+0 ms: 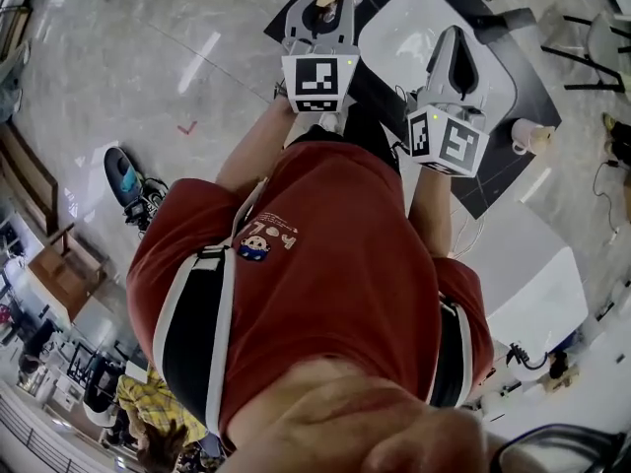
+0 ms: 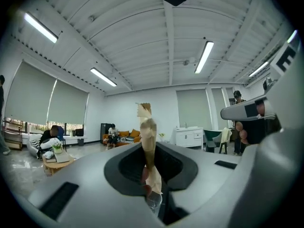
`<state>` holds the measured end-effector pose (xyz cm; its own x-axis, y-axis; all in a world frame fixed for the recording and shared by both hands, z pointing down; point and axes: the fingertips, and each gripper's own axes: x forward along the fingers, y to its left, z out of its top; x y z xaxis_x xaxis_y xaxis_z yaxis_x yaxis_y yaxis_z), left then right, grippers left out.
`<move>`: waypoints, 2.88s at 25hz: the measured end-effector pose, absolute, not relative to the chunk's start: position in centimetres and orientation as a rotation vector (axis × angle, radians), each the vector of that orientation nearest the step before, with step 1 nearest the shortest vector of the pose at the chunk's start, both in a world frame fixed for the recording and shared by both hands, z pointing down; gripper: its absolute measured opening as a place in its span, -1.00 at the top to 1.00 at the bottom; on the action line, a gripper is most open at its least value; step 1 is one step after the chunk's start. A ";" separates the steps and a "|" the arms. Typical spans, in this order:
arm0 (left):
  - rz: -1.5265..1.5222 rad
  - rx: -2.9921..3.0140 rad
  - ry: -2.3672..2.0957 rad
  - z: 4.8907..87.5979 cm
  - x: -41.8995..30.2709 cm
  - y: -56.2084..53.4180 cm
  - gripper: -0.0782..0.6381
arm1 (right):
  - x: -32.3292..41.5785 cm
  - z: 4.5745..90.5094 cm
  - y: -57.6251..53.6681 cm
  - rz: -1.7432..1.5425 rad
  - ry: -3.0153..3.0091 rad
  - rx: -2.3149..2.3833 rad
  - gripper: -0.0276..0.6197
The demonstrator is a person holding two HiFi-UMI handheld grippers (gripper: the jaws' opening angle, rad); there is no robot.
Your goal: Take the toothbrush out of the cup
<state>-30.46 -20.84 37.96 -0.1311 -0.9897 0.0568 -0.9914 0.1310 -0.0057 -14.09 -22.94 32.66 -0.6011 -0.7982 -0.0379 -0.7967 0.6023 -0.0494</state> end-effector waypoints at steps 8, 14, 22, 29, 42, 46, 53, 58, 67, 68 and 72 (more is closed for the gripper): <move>-0.019 2.296 -2.256 33.9 -26.4 -19.2 0.65 | -9.6 31.8 -20.5 0.026 2.664 -1.571 0.89; -0.055 2.417 -2.085 33.3 -21.8 -19.4 0.65 | -5.2 31.7 -19.0 0.044 2.589 -1.747 0.89; -0.049 2.598 -1.833 34.2 -12.8 -20.7 0.65 | 2.1 32.6 -18.3 0.047 2.465 -1.960 0.89; -0.031 2.688 -1.679 34.5 -5.1 -22.4 0.65 | 9.2 33.5 -19.0 0.015 2.357 -2.076 0.89; 0.096 2.760 -1.538 36.7 6.3 -26.3 0.65 | 19.8 37.4 -22.2 -0.091 2.304 -2.177 0.88; 0.166 2.747 -1.550 38.2 7.7 -27.1 0.65 | 21.1 39.5 -23.3 -0.112 2.332 -2.139 0.88; 0.244 2.682 -1.581 39.9 9.0 -28.3 0.65 | 21.7 42.8 -25.4 -0.195 2.466 -2.051 0.45; 0.312 2.653 -1.608 41.2 9.3 -28.9 0.65 | 21.4 44.7 -26.4 -0.202 2.582 -1.958 0.34; 0.403 2.610 -1.612 43.1 10.5 -30.2 0.65 | 21.0 49.1 -28.3 -0.176 2.787 -1.962 0.26; 0.406 2.607 -1.612 43.2 10.6 -30.4 0.65 | 20.9 49.5 -28.5 -0.189 2.804 -1.953 0.26; 0.434 2.626 -1.613 43.9 10.6 -30.7 0.65 | 21.2 50.7 -28.7 -0.246 2.786 -1.987 0.27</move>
